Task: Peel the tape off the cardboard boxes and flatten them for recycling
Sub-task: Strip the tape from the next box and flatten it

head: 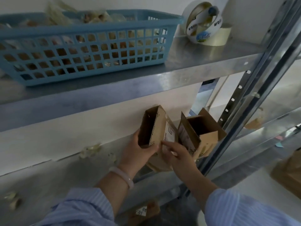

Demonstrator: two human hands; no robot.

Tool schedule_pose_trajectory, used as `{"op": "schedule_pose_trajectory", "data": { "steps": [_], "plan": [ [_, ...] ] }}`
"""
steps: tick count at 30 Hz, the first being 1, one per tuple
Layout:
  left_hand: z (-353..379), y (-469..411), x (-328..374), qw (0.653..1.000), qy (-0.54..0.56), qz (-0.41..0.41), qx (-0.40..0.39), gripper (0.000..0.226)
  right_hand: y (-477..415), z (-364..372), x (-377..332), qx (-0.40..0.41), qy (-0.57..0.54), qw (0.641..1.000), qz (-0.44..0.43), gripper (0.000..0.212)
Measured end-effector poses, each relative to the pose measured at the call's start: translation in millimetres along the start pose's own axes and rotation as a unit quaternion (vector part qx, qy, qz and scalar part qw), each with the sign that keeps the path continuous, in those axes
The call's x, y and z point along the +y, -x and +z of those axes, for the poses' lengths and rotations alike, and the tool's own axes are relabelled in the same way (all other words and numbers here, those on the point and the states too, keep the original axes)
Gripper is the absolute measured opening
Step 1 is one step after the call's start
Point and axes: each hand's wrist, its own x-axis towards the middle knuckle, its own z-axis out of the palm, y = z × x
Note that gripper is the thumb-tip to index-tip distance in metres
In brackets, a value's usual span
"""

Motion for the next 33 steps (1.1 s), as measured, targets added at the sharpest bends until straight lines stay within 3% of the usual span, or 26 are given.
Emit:
{"op": "schedule_pose_trajectory", "data": {
  "steps": [3, 6, 9, 12, 15, 19, 22, 26, 33],
  "plan": [
    [-7, 7, -10, 0.997, 0.074, 0.002, -0.013, 0.054, 3, 1, 3, 0.084, -0.021, 0.996, 0.031, 0.032],
    [-21, 19, -23, 0.98, 0.2, -0.016, -0.012, 0.045, 6, -3, 4, 0.139, -0.073, 0.984, 0.086, 0.069],
    [-40, 26, -40, 0.939, 0.331, -0.098, 0.01, 0.037, 5, -1, -5, 0.102, -0.237, 0.963, 0.078, 0.066],
    [-66, 31, -52, 0.893, 0.41, -0.183, 0.002, 0.047, 0, -2, -15, 0.072, -0.243, 0.967, 0.016, 0.063],
    [-95, 37, -53, 0.885, 0.422, -0.193, -0.043, 0.052, -7, -3, -29, -0.003, -0.206, 0.978, -0.018, 0.05],
    [-112, 40, -52, 0.873, 0.414, -0.213, 0.146, 0.055, -13, 19, -46, -0.018, -0.121, 0.991, -0.062, 0.039],
    [-126, 47, -51, 0.884, 0.388, -0.18, 0.19, 0.065, -13, 46, -60, 0.015, -0.1, 0.992, -0.078, 0.049],
    [-158, 64, -51, 0.893, 0.3, -0.172, 0.287, 0.055, -17, 79, -78, 0.039, -0.079, 0.996, -0.032, 0.049],
    [-202, 112, -61, 0.946, 0.214, -0.122, 0.211, 0.07, -19, 128, -109, 0.004, 0.004, 1.0, -0.002, 0.058]
  ]
}}
